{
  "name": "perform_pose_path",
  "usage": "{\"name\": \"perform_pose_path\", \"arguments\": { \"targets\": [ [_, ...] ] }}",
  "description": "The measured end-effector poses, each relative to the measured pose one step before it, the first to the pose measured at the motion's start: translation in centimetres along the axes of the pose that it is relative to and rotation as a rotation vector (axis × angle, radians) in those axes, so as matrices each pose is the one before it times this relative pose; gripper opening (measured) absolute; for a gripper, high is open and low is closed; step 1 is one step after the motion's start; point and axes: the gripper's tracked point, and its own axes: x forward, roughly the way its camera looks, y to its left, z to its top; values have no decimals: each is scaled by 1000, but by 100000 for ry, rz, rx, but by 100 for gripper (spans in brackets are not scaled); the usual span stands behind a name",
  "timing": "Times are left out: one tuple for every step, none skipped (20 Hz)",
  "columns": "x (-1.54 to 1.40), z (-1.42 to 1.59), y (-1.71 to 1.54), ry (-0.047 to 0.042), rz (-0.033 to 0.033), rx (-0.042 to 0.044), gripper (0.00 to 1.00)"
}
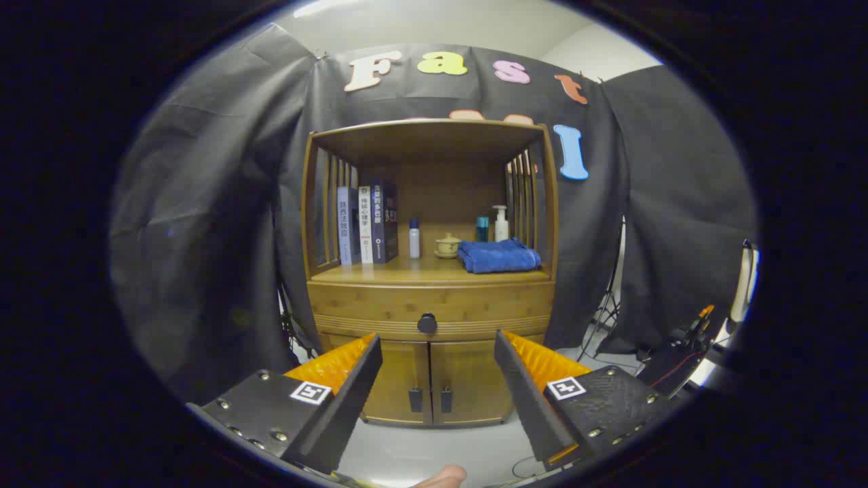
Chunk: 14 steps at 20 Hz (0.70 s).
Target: Pull open the drawer, take out the items inside it, and place them on the countertop above the cabinet.
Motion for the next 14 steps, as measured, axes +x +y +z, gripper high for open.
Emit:
{"name": "perform_pose_path", "arguments": {
  "targets": [
    [81,-238,-334,783,-907,-1209,100],
    [221,-86,-362,392,-587,-1535,100],
    [176,94,-214,-530,-214,-914,100],
    [123,35,-10,-583,175,-53,100],
    [-28,-65,11,54,99,261,100],
    [-134,-161,-121,-60,-173,-46,100],
    [-169,159,-38,-836,88,-524,100],
    [-141,349,44,-1010,-111,-637,100],
    [-235,138,-126,-920,-435,-115,100],
    [-167,-94,-229,-262,-399,820,100],
    [-106,-59,-21,-37,-6,1180,100],
    [-114,104,109,-213,-240,472,100],
    [-57,232,-52,-382,-174,-159,100],
    [115,264,60,-507,165,-425,100]
  ]
}}
